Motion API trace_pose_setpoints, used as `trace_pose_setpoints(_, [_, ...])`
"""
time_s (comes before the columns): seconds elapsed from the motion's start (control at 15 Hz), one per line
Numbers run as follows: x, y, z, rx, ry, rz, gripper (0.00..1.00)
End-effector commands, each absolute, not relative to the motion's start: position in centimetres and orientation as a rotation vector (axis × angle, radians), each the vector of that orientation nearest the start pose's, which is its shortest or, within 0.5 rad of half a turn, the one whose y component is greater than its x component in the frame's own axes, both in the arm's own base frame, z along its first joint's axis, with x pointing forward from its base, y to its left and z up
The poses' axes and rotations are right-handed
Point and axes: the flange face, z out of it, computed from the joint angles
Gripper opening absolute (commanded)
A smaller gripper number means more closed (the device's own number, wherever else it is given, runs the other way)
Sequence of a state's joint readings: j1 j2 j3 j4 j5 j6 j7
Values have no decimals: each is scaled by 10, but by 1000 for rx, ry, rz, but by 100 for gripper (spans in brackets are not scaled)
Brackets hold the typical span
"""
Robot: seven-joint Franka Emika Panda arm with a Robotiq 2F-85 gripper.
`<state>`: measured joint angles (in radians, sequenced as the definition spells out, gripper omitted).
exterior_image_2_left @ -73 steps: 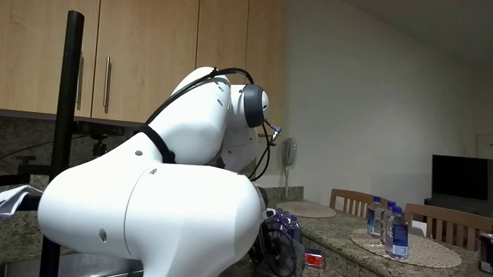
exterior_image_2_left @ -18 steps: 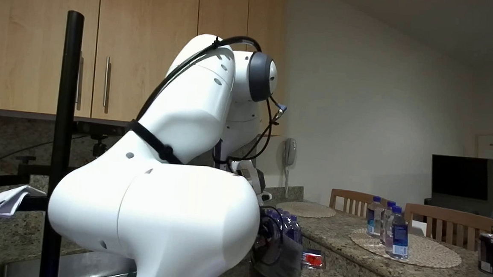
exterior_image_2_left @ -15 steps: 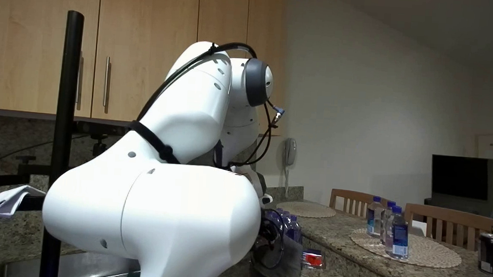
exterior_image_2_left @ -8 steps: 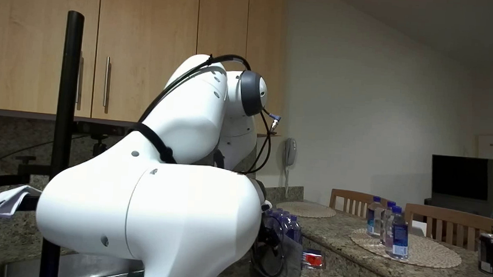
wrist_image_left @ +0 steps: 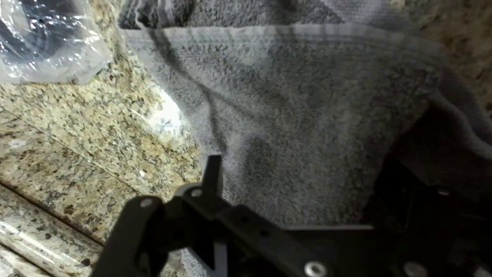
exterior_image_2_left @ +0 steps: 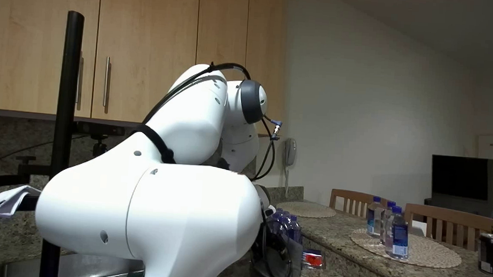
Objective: Unfold the towel on the counter.
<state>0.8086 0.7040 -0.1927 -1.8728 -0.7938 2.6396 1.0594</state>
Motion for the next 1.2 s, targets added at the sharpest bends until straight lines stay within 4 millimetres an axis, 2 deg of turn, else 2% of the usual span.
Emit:
trace_pose_setpoints(0.0, [502, 379, 137, -3372, -506, -698, 100])
trace_pose_setpoints(0.53, [520, 361, 140, -3454, -505, -697, 100])
trace_pose_setpoints(0.6, [517, 361, 135, -3454, -532, -660, 75])
trace_pose_setpoints(0.67, [516, 360, 133, -3454, -559, -646, 74])
trace_pose_setpoints(1.13, [508, 364, 121, -3392, -690, -501, 27])
